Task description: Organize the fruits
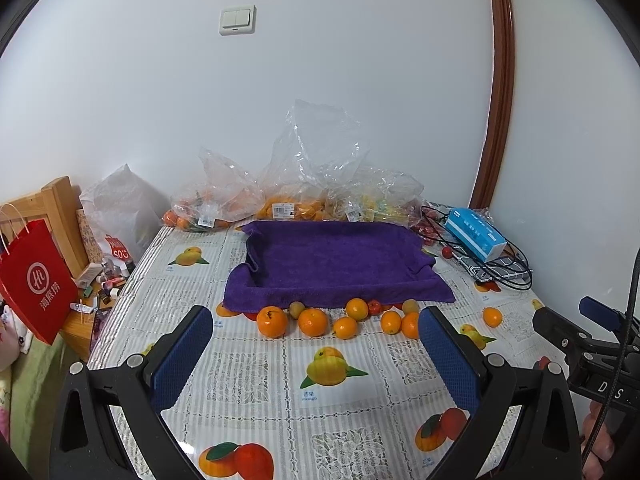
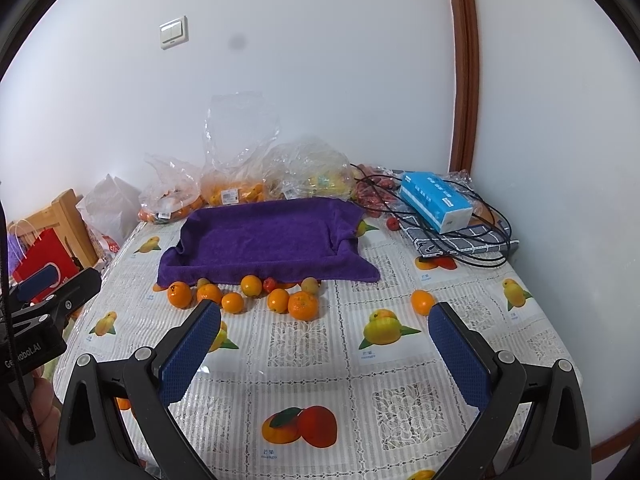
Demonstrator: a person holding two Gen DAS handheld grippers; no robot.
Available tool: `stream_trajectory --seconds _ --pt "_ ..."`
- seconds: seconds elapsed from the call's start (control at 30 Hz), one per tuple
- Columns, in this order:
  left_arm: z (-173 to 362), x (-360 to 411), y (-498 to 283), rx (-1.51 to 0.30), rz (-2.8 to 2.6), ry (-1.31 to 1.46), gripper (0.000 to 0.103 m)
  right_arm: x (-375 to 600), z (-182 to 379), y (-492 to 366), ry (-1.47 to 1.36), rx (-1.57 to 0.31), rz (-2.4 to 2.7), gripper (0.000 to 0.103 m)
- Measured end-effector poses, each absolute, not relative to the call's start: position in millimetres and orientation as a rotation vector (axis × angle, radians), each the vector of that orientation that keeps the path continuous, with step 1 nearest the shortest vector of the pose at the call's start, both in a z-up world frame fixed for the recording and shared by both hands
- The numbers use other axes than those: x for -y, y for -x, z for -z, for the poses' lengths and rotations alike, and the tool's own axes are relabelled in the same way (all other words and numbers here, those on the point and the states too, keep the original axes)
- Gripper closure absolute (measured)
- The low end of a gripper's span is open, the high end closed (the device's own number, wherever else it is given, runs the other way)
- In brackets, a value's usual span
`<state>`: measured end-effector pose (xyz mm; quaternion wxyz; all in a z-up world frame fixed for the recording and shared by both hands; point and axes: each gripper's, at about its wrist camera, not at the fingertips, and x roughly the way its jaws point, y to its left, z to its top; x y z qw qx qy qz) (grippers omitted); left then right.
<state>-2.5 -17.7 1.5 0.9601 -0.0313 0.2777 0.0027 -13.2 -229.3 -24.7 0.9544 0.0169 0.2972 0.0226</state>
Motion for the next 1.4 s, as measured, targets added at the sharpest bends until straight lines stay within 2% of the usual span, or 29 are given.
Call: stream_trajectory --seconds 0.6,1.1,1.4 --pt "54.5 -7.7 -39.5 -0.681 -0.014 0.108 0.000 216.5 58.8 -31.7 0.031 -0.682 -0.030 0.000" --pt "113.0 -32.0 -85.2 -0.804 -0.088 0.089 0.000 212.0 125.5 -80.9 0.016 -0.803 -0.075 0.001" --pt "135.3 -41.8 -105.9 -0.844 -0.036 0.130 0.000 228.4 150.7 -108.6 -0.056 -0.866 -0.044 0.012"
